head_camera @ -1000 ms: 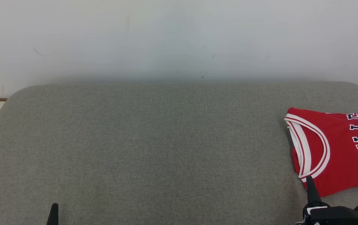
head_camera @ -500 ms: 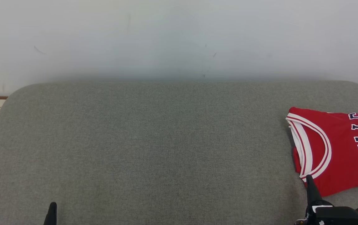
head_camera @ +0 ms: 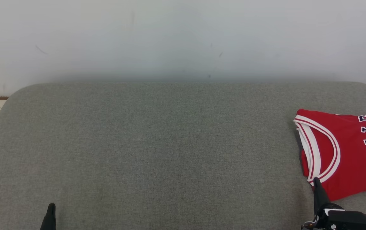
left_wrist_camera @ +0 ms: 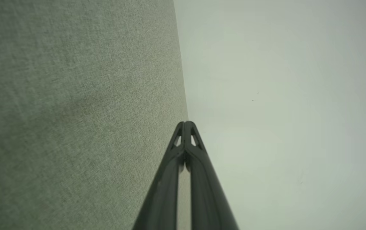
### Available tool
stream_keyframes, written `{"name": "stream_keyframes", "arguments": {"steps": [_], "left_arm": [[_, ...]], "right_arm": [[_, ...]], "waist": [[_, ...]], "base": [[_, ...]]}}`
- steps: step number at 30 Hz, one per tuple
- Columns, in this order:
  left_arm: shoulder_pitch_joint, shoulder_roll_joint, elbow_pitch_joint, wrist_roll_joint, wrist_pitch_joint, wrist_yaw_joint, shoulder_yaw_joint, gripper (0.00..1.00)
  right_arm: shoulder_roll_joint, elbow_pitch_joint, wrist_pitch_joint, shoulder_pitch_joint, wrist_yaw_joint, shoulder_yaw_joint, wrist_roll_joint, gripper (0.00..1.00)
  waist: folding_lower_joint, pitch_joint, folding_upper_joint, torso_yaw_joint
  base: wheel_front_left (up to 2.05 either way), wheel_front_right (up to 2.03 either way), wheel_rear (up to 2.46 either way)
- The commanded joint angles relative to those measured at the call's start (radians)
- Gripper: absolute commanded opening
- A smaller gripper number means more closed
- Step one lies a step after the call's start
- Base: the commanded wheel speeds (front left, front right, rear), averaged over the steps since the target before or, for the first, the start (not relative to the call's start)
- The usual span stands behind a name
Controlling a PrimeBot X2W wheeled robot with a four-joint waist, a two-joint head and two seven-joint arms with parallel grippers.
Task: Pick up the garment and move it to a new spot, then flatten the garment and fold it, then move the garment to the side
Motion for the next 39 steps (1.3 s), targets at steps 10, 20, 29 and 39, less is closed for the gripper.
{"name": "stream_keyframes", "arguments": {"steps": [10,20,29,39], "left_arm": [[-0.012,0.006,0.003,-0.091,0.028,-0.009,0.014,0.00],[-0.017,0.006,0.006,-0.158,0.050,-0.012,0.023,0.00],[-0.016,0.006,0.005,-0.155,0.049,-0.012,0.022,0.00],[-0.015,0.006,0.005,-0.155,0.049,-0.012,0.022,0.00]], "right_arm": [[0.005,-0.012,0.017,-0.009,0.000,-0.005,0.095,0.00],[0.007,-0.017,0.029,-0.008,0.000,-0.008,0.167,0.00],[0.007,-0.017,0.029,-0.008,0.000,-0.007,0.165,0.00],[0.007,-0.017,0.028,-0.008,0.000,-0.007,0.166,0.00]], "waist": [[0.0000,0.004,-0.0001,0.003],[0.0000,0.009,-0.0001,0.005],[0.0000,0.009,-0.0001,0.005],[0.0000,0.009,-0.0001,0.005]], "base": [[0.00,0.00,0.00],[0.00,0.00,0.00],[0.00,0.00,0.00],[0.00,0.00,0.00]]}}
